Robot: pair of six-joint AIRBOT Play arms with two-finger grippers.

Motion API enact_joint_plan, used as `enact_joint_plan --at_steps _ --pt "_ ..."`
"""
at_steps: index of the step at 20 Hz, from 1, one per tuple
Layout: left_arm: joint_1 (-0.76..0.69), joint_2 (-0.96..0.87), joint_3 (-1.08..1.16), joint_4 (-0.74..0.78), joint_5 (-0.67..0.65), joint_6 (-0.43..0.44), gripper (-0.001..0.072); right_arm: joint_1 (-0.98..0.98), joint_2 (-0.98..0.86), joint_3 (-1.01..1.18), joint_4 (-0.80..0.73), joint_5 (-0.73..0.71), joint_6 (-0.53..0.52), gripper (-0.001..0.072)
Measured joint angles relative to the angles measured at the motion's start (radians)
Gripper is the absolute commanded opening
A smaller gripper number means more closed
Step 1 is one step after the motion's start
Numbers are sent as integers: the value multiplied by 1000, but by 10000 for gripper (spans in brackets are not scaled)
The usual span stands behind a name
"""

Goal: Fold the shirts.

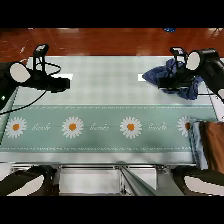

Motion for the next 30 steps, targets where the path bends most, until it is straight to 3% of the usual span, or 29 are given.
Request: enact_joint_plan --at_steps 17,18,20,25,26,27,29,30 --pt "0 -10 0 0 48 0 16 0 0 0 -2 -26 0 30" --pt "0 -15 0 0 73 0 16 0 0 0 -8 -49 0 68" --pt "0 -25 0 0 119 0 17 0 0 0 -43 -118 1 416" --pt "10 -45 0 23 275 2 25 -27 -2 0 -289 -286 97 410" --pt "19 -50 0 31 312 3 45 -49 -3 0 -327 -314 120 410" --pt "29 -53 0 37 349 3 124 -72 -6 0 -352 -339 135 410" --pt "52 -64 0 45 409 3 445 -131 -28 3 -372 -373 156 410" --pt "63 -71 0 49 433 3 506 -164 -44 6 -369 -387 160 410"
